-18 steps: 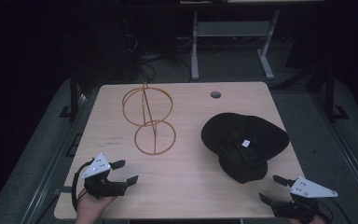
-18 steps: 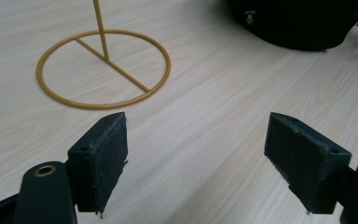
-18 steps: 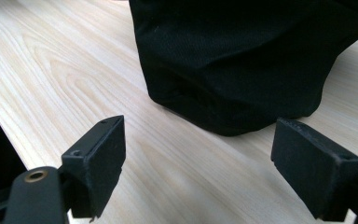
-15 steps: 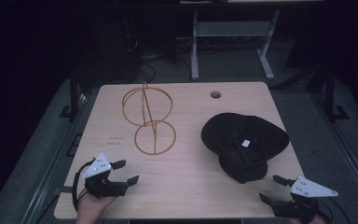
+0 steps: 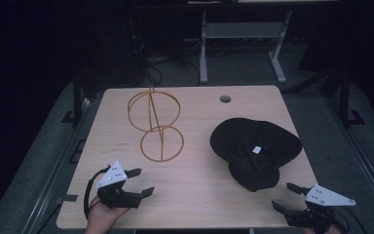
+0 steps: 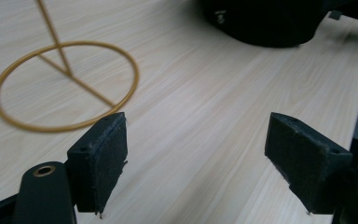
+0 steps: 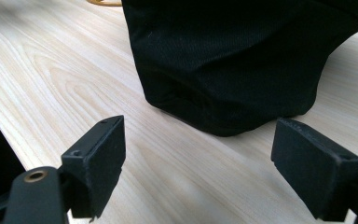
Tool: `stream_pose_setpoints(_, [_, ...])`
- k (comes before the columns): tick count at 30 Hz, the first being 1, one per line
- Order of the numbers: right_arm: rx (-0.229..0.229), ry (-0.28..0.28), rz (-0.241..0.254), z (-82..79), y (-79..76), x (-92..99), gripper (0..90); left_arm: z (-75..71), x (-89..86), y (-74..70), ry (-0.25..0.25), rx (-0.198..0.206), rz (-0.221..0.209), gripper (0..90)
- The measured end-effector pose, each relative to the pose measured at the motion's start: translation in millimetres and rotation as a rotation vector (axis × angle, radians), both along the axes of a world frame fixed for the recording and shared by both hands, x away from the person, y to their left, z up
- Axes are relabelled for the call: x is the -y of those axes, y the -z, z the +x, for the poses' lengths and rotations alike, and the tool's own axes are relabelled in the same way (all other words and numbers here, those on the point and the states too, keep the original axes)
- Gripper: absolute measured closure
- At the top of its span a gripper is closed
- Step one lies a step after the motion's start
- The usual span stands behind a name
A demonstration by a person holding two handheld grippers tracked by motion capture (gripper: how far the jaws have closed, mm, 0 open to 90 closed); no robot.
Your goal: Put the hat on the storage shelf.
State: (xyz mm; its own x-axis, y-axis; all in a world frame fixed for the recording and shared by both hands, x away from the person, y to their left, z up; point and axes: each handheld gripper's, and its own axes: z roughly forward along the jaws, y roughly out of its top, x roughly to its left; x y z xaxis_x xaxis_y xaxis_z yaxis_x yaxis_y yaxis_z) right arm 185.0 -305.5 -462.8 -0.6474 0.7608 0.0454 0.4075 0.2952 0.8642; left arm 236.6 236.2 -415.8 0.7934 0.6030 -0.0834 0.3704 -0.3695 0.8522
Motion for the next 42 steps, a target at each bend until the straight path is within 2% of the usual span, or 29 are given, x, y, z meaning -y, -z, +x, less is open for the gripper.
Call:
stream_pose_setpoints(4, [0.002, 0.001, -0.006, -0.7, -1.0, -0.1, 17.3, 3.4, 16.6, -9.1, 0.054, 0.003, 0.008, 21.8])
stream_pose_setpoints(5, [0.002, 0.001, -0.006, -0.7, -1.0, -0.1, 17.3, 3.4, 16.6, -9.1, 0.054, 0.003, 0.008, 21.8])
stream_pose_setpoints(6, [0.003, 0.001, 0.000, -0.3, -0.9, 0.4, 17.2, 5.2, 25.0, -13.1, 0.081, 0.004, 0.014, 21.7])
stream_pose_setpoints(8, [0.001, 0.004, 0.004, -0.1, -1.2, 0.8, 17.1, 6.5, 29.4, -14.4, 0.088, 0.003, 0.026, 20.7])
stream_pose_setpoints(13, [0.002, 0.005, 0.004, 0.8, -1.6, 1.2, 16.8, 15.9, 55.3, -23.2, 0.141, 0.003, 0.044, 20.2])
stream_pose_setpoints(16, [0.000, 0.004, 0.011, 0.5, -1.4, 1.0, 16.8, 18.1, 60.7, -25.9, 0.158, -0.004, 0.047, 20.2])
stream_pose_setpoints(18, [0.003, 0.001, 0.012, 0.1, -1.7, 0.4, 16.4, 21.9, 71.0, -31.5, 0.187, -0.010, 0.046, 20.1])
stream_pose_setpoints(32, [0.005, -0.004, 0.048, 0.8, -1.5, 2.2, 15.3, 33.8, 110.6, -52.7, 0.280, 0.023, 0.070, 19.6])
stream_pose_setpoints(36, [0.000, -0.005, 0.055, 0.3, -1.6, 2.7, 15.3, 37.8, 124.3, -58.3, 0.307, 0.045, 0.078, 19.6])
stream_pose_setpoints(42, [0.006, 0.001, 0.063, -1.0, -1.8, 4.5, 15.3, 48.5, 144.2, -58.8, 0.338, 0.032, 0.096, 18.3])
